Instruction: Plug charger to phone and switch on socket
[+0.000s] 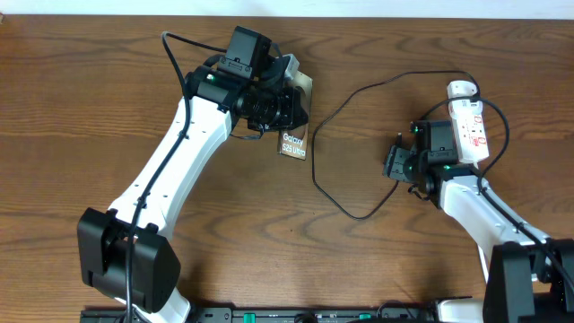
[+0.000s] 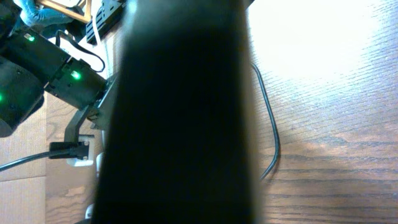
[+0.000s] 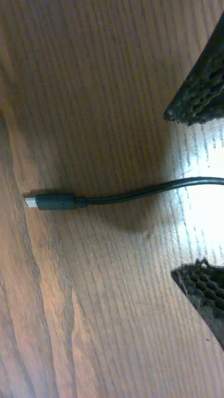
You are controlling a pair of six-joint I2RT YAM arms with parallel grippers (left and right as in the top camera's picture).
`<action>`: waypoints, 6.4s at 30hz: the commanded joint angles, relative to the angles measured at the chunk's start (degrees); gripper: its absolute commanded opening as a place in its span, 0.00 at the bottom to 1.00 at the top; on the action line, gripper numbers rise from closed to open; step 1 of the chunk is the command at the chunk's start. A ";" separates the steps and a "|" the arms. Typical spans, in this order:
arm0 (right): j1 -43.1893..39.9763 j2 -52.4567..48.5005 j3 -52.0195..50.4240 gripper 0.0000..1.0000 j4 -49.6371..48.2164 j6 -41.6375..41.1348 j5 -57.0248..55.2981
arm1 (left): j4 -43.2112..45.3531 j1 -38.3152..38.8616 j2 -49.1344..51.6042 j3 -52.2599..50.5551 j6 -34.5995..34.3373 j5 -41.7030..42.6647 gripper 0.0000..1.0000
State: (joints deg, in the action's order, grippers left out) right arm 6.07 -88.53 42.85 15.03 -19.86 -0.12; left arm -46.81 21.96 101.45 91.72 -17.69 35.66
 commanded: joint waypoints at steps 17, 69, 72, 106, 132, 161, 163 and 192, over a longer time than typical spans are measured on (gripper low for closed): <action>-0.48 -17.42 2.86 0.13 -9.42 8.76 -1.64 | -0.92 0.09 -2.21 1.11 1.38 0.70 0.07; 2.23 12.22 2.91 0.01 -18.95 1.79 62.27 | 5.77 5.27 -2.21 1.07 1.36 12.00 0.07; 2.25 12.13 2.91 0.01 -19.26 1.31 61.55 | 5.77 6.12 -2.21 1.07 1.38 14.34 0.08; 2.36 12.13 2.91 0.01 -22.12 -1.18 61.18 | 9.99 8.39 -2.21 1.07 1.36 17.88 0.07; 7.23 23.50 11.87 0.01 16.68 0.02 40.33 | 21.59 0.85 -2.23 1.07 -28.70 -6.99 0.07; 10.86 17.75 14.95 0.01 10.49 4.70 44.39 | 27.21 1.97 -2.19 1.07 -17.68 13.92 0.07; 10.86 17.73 14.95 0.01 10.73 4.70 43.06 | 27.19 1.97 -2.19 1.07 -17.70 13.92 0.08; 12.07 17.68 14.95 0.01 11.58 4.22 39.69 | 27.69 1.97 -2.19 1.07 -21.24 8.63 0.07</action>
State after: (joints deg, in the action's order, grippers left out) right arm 17.26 -70.83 57.23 26.48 -16.05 39.62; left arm -19.90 23.90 101.47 91.61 -37.69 44.40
